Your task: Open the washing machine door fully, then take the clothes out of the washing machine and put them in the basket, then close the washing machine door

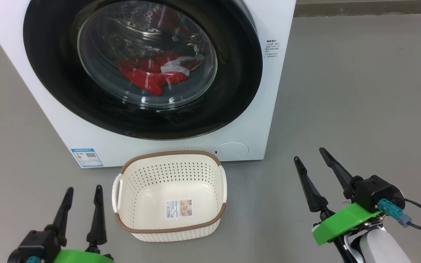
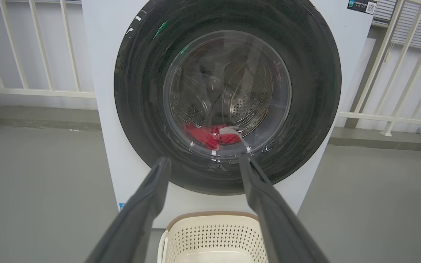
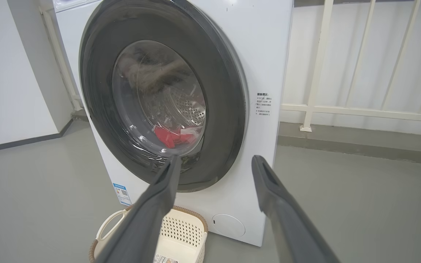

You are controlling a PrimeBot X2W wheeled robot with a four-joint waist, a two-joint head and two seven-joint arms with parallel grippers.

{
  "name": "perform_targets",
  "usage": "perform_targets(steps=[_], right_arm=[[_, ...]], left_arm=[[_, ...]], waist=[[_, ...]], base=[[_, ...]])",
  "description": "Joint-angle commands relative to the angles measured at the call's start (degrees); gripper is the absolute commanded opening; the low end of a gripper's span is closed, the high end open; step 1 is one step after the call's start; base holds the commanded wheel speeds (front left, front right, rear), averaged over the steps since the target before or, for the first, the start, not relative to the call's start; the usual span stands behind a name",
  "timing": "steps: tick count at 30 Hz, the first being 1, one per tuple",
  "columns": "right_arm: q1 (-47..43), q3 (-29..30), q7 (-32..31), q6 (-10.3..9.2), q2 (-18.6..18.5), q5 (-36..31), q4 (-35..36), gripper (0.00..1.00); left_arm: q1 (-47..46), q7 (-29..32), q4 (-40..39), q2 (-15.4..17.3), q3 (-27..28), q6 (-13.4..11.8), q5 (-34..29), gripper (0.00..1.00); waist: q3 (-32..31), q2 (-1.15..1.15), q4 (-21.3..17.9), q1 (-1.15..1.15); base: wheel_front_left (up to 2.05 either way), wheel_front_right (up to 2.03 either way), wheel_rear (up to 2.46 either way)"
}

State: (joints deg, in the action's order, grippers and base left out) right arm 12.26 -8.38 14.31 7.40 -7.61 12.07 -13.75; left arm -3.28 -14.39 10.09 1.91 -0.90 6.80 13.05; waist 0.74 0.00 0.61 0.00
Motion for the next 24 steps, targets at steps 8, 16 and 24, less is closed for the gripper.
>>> perform_targets(steps=[8,16,24], right_arm=[[1.93,-0.4,0.69,0.09,-0.01,-0.48,1.83,1.0],[1.79,-0.25,0.69,0.09,0.22,-0.46,1.87,1.0],[1.95,-0.42,0.69,0.09,0.04,-0.1,1.65,1.0]], left_arm=[[-2.89,-0.61,-1.29,0.98,1.81,0.19,-0.09,1.0],[-2.93,-0.61,-1.24,0.97,1.9,0.25,-0.09,1.0],[-3.05,-0.61,-1.19,0.97,1.86,0.28,-0.03,1.0]], waist=[[0.24,0.0,0.01,0.0],[0.25,0.0,-0.05,0.0],[0.31,0.0,-0.03,0.0]], base=[[0.0,0.0,0.0],[0.0,0.0,0.0],[0.0,0.0,0.0]])
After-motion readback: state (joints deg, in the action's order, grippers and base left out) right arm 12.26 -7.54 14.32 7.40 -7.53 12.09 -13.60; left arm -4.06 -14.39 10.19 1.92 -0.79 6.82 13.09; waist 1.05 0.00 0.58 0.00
